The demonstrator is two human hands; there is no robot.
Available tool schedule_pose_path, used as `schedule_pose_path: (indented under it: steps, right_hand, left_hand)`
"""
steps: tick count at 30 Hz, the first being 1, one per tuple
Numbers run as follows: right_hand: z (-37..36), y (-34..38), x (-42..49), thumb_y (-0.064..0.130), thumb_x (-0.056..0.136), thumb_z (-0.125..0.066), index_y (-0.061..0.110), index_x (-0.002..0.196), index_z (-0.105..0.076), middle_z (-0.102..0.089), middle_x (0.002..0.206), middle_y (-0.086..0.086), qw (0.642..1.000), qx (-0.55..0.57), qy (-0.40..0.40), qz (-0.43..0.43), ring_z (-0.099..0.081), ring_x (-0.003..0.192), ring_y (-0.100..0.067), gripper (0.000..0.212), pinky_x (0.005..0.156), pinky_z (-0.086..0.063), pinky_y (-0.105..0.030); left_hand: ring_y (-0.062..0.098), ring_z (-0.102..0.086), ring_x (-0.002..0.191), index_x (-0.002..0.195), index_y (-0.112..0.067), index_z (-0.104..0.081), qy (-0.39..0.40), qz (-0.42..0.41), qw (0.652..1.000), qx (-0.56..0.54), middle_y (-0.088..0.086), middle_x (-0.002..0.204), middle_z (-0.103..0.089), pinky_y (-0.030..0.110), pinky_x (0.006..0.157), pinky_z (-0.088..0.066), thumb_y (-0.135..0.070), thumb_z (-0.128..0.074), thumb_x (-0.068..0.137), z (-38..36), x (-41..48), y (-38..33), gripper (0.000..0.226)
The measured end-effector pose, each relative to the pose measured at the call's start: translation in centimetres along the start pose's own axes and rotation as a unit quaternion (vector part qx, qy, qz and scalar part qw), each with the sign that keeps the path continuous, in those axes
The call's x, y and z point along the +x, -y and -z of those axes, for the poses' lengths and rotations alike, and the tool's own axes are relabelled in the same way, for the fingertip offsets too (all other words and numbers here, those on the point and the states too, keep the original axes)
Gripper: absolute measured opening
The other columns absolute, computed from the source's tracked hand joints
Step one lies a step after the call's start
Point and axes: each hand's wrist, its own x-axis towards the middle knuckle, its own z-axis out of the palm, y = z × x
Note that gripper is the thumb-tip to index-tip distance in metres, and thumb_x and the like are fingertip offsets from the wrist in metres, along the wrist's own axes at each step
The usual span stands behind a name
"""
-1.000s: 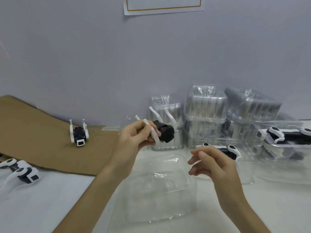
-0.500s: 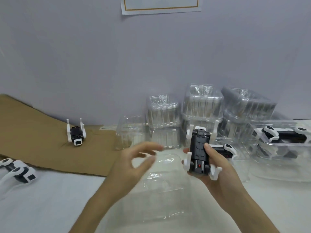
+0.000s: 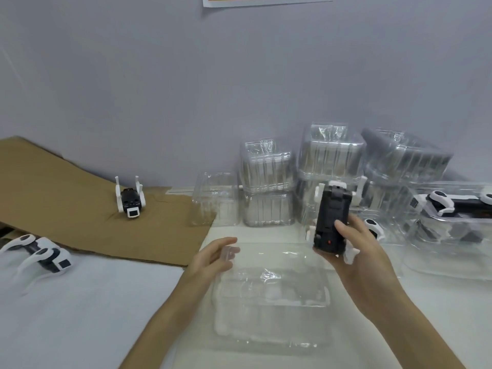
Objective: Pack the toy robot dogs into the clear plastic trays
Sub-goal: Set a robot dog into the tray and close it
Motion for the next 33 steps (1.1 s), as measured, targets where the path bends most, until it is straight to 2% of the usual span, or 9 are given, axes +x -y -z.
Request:
schedule_pose_path:
  steps: [2, 4, 7, 9, 11, 15, 21, 30, 33]
  right_hand:
    - [-0.3, 0.4, -0.4, 0.019, 0.095, -0.06, 0.026, 0.137, -0.057, -0.071, 0.119, 0.0, 0.985, -0.142, 0.019, 0.098, -0.07, 0.106, -0.021, 0.042, 0.09, -0.057, -0.038]
    - [-0.5, 0.6, -0.9, 0.013, 0.088, -0.068, 0.03, 0.135, -0.057, -0.07, 0.116, 0.011, 0.942, -0.261, 0.065, 0.2, -0.068, 0.104, -0.012, 0.051, 0.084, -0.058, -0.027]
    - [-0.8, 0.0, -1.6, 0.009, 0.085, -0.078, 0.033, 0.125, -0.063, -0.068, 0.115, 0.018, 0.88, -0.373, 0.142, 0.258, -0.065, 0.108, -0.005, 0.049, 0.089, -0.05, -0.017]
    - [-1.1, -0.5, -2.2, 0.022, 0.083, -0.077, 0.038, 0.122, -0.065, -0.069, 0.115, 0.021, 0.845, -0.431, 0.183, 0.26, -0.064, 0.109, -0.005, 0.045, 0.09, -0.044, -0.012]
    - [-1.3, -0.7, -2.4, 0.027, 0.084, -0.075, 0.041, 0.124, -0.066, -0.068, 0.115, 0.023, 0.821, -0.471, 0.202, 0.25, -0.063, 0.109, -0.005, 0.043, 0.091, -0.042, -0.013]
    - [-0.4, -0.3, -1.9, 0.026, 0.087, -0.077, 0.042, 0.124, -0.065, -0.064, 0.113, 0.027, 0.773, -0.558, 0.204, 0.222, -0.061, 0.107, -0.003, 0.042, 0.09, -0.047, -0.023]
    - [0.1, -0.7, -1.6, 0.037, 0.091, -0.07, 0.052, 0.124, -0.059, -0.06, 0.106, 0.03, 0.741, -0.618, 0.218, 0.147, -0.048, 0.107, 0.002, 0.038, 0.093, -0.035, -0.02]
    - [-0.1, -0.7, -1.5, 0.037, 0.095, -0.065, 0.049, 0.129, -0.058, -0.058, 0.109, 0.029, 0.724, -0.64, 0.228, 0.117, -0.043, 0.112, 0.001, 0.036, 0.101, -0.034, -0.027]
    - [-0.2, -1.1, -1.4, 0.038, 0.094, -0.067, 0.05, 0.129, -0.06, -0.052, 0.109, 0.03, 0.704, -0.66, 0.226, 0.134, -0.037, 0.11, 0.007, 0.037, 0.099, -0.028, -0.019]
  left_hand:
    - [0.0, -0.062, 0.117, 0.122, -0.037, -0.068, 0.016, -0.003, 1.0, 0.016, -0.011, 0.12, -0.072, 0.019, 0.094, -0.045, -0.024, -0.059, 0.077, -0.6, -0.2, 0.0, 0.048]
    - [-0.001, -0.062, 0.116, 0.124, -0.034, -0.066, 0.022, -0.012, 0.999, 0.026, -0.012, 0.119, -0.072, 0.011, 0.088, -0.046, -0.025, -0.057, 0.077, -1.4, -0.4, 0.0, 0.049]
    - [0.001, -0.064, 0.111, 0.119, -0.03, -0.068, 0.02, -0.026, 0.999, 0.028, -0.014, 0.112, -0.073, 0.011, 0.088, -0.044, -0.027, -0.056, 0.077, -2.5, -0.7, -0.4, 0.044]
    - [0.003, -0.065, 0.094, 0.096, -0.034, -0.073, 0.013, -0.03, 0.999, 0.032, -0.017, 0.094, -0.072, 0.016, 0.084, -0.045, -0.034, -0.055, 0.078, -3.0, -0.8, -0.6, 0.025]
    - [-0.002, -0.063, 0.08, 0.078, -0.04, -0.071, 0.008, -0.03, 0.999, 0.034, -0.02, 0.081, -0.068, 0.01, 0.075, -0.045, -0.041, -0.054, 0.078, -3.1, -0.9, -1.0, 0.017]
    - [-0.008, -0.06, 0.112, 0.111, -0.036, -0.072, -0.015, -0.019, 1.0, 0.012, -0.028, 0.113, -0.07, 0.016, 0.093, -0.043, -0.032, -0.055, 0.076, -2.7, -0.8, -0.9, 0.039]
    - [-0.004, -0.062, 0.111, 0.123, -0.03, -0.066, -0.024, -0.008, 0.999, 0.043, -0.016, 0.114, -0.073, 0.018, 0.094, -0.044, 0.002, -0.051, 0.096, -2.4, -0.5, -0.6, 0.044]
    - [-0.011, -0.059, 0.115, 0.129, -0.03, -0.06, -0.023, 0.004, 0.998, 0.065, -0.022, 0.116, -0.072, 0.006, 0.088, -0.046, 0.0, -0.055, 0.096, -2.3, -0.5, -0.6, 0.045]
    - [-0.017, -0.056, 0.108, 0.12, -0.04, -0.061, 0.004, 0.045, 0.995, 0.084, -0.031, 0.11, -0.067, 0.002, 0.079, -0.042, -0.02, -0.061, 0.098, -2.3, -0.8, -0.7, 0.03]
